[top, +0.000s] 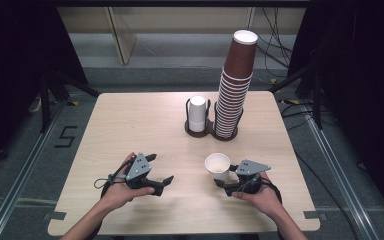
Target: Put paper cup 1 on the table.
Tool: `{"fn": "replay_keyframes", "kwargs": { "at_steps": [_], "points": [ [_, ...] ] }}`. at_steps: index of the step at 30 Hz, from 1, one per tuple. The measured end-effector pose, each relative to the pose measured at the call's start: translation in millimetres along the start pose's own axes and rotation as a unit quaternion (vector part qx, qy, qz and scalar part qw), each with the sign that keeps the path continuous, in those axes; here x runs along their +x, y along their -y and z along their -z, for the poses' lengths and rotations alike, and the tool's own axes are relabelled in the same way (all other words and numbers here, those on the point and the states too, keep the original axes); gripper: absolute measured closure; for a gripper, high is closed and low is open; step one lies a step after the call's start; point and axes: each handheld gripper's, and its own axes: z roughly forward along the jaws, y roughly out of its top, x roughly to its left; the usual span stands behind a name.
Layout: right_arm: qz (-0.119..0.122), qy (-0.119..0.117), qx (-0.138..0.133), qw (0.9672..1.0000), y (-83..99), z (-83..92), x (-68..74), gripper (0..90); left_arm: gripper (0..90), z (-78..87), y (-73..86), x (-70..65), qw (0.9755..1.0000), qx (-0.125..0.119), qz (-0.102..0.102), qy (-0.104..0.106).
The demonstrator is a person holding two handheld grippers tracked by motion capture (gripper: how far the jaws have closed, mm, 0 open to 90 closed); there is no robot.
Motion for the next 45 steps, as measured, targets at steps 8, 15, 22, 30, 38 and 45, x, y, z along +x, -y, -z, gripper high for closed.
{"fn": "replay_keyframes", "kwargs": {
  "at_steps": [8,15,22,30,38,45],
  "points": [
    [0.002,-0.002,0.021,0.9998,0.0,-1.2,1.2,31.3,5.5,-1.4,1.6,-1.6,1.0000,0.005,-0.002,0.002],
    [-0.002,-0.003,0.039,0.9992,0.4,-1.0,4.2,19.6,4.3,-3.4,2.1,-2.7,0.9999,0.009,-0.003,0.007],
    [-0.019,0.001,0.049,0.9986,1.3,4.1,4.8,8.5,1.4,-4.4,1.1,-4.3,0.9998,0.005,0.002,0.017],
    [-0.009,0.012,0.047,0.9988,2.8,24.9,-0.1,0.8,0.0,-7.5,-4.9,-4.0,0.9997,-0.002,0.009,0.022],
    [-0.036,0.027,0.026,0.9987,3.9,48.3,-8.5,0.5,0.0,-12.4,-8.3,-0.8,0.9997,-0.011,0.013,0.016],
    [-0.035,0.055,-0.012,0.9978,-5.9,68.5,-22.6,0.5,0.0,-17.0,-14.5,5.3,0.9996,-0.025,0.014,0.008]
  ]
}}
